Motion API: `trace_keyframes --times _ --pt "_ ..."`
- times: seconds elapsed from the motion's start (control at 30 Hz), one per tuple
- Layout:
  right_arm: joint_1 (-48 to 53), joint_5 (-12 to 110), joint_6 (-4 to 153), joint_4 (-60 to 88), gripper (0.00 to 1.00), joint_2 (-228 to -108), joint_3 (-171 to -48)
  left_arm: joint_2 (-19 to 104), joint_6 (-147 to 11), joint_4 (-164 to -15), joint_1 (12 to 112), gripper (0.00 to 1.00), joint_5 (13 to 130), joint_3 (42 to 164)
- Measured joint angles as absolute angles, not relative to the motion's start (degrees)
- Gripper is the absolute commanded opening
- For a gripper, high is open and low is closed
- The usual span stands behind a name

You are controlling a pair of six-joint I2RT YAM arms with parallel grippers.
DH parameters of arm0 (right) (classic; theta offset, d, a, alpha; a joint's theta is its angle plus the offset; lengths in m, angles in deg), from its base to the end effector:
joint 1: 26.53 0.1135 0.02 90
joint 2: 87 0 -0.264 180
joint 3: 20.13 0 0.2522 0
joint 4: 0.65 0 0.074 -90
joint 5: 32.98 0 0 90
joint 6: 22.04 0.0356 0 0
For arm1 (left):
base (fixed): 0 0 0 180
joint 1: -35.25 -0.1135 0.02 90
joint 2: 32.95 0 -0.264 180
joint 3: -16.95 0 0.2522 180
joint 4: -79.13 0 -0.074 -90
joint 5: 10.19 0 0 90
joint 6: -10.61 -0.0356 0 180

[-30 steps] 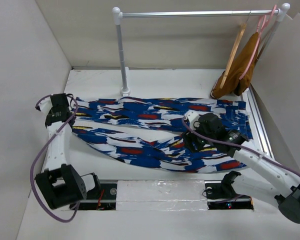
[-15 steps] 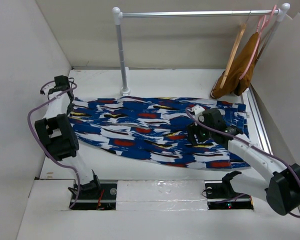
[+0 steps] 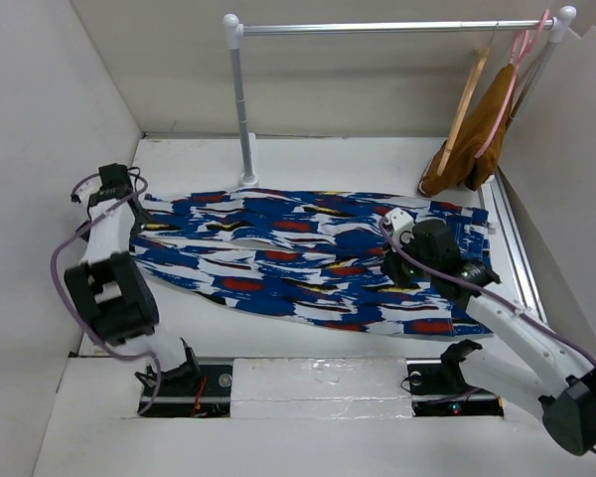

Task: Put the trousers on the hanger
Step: Flatten out the trousers at the center of the board.

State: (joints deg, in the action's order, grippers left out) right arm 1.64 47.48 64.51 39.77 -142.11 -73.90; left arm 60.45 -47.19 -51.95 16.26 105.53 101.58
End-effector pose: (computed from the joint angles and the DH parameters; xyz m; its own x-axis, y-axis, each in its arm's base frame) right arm 0.1757 0.1008 0.2515 -0.5515 -0.3627 -0.7512 -0.6088 0.7906 0.0653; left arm 0.3180 0.1258 0.2489 -0.4032 -0.6465 -0.6477 -0.8595 0.5104 0.0255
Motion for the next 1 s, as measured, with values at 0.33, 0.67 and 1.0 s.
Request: trace_keyframes --times 0.33,0.67,1.0 --pt "4.2 44.5 64.5 42.7 0.45 -133.5 -72.3 38.7 -41.9 -59.1 16.4 0.73 98.0 80.5" --pt "6.9 43.6 64.1 46.0 0.49 -135.0 -72.9 52.1 -39.7 -66.6 16.4 0.0 89.5 79.0" --pt "8.9 43.7 66.7 45.7 0.6 -134.2 -72.3 32.7 -35.4 -62.4 16.5 0.0 90.6 70.8"
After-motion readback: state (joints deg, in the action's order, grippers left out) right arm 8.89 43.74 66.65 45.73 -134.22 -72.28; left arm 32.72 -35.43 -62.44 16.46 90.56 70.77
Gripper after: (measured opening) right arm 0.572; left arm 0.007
